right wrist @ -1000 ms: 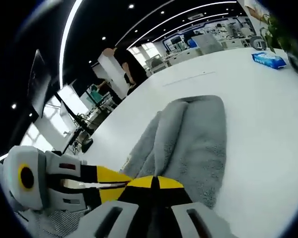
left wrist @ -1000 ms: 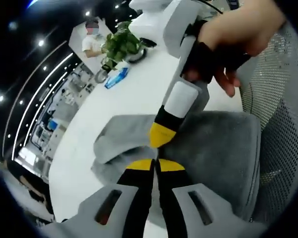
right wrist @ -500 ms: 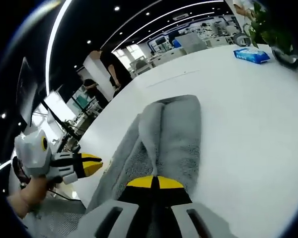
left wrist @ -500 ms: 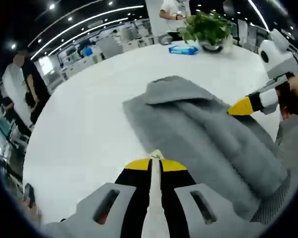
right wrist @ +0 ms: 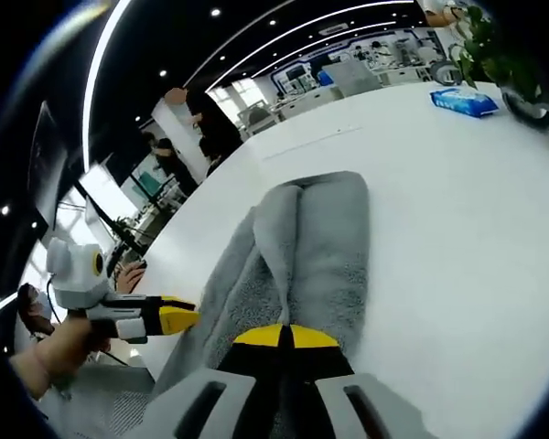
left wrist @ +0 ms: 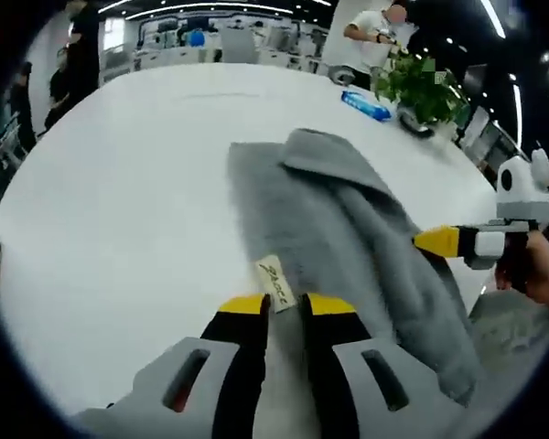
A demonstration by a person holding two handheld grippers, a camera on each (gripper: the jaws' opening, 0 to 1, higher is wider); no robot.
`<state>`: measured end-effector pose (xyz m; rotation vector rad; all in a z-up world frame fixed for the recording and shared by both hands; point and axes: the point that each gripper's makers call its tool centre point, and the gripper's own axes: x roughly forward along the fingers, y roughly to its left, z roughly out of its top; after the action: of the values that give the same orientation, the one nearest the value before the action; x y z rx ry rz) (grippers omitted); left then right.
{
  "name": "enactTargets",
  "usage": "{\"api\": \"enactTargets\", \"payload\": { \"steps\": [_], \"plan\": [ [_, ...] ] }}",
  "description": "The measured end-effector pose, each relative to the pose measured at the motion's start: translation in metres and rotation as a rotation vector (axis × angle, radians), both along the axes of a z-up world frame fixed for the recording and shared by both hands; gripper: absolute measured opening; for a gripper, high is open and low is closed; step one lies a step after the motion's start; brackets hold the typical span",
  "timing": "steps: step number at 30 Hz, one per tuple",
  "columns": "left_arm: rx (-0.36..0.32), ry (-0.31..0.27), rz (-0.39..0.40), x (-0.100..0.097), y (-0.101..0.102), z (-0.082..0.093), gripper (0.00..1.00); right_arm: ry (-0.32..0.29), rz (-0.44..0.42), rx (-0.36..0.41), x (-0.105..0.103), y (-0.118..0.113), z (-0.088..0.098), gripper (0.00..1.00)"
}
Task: Open the folded towel by lifting each exposed corner and separating the folded layers until the towel lies flat within the target outline without major curled edges
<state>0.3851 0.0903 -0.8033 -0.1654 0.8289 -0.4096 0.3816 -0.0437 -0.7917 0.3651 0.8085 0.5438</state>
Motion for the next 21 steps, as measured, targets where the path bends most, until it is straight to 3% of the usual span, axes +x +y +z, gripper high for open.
{"api": "enactTargets", "payload": {
  "steps": [6, 11, 16, 21],
  "plan": [
    [0.054, -0.033, -0.035, 0.0, 0.001, 0.005, 0.04, -0.01, 0.004, -0.008, 0.001, -0.003, 0.003, 0.0],
    [0.108, -0.112, -0.045, 0.008, 0.007, 0.021, 0.03, -0.065, -0.059, -0.067, 0.014, -0.034, 0.013, 0.0],
    [0.101, -0.079, -0.029, 0.013, 0.015, 0.024, 0.03, -0.042, -0.095, -0.101, 0.021, -0.069, 0.013, 0.0],
    [0.152, -0.021, -0.006, 0.017, 0.035, 0.018, 0.03, -0.037, -0.06, -0.25, 0.023, -0.108, 0.002, 0.0]
  ]
}}
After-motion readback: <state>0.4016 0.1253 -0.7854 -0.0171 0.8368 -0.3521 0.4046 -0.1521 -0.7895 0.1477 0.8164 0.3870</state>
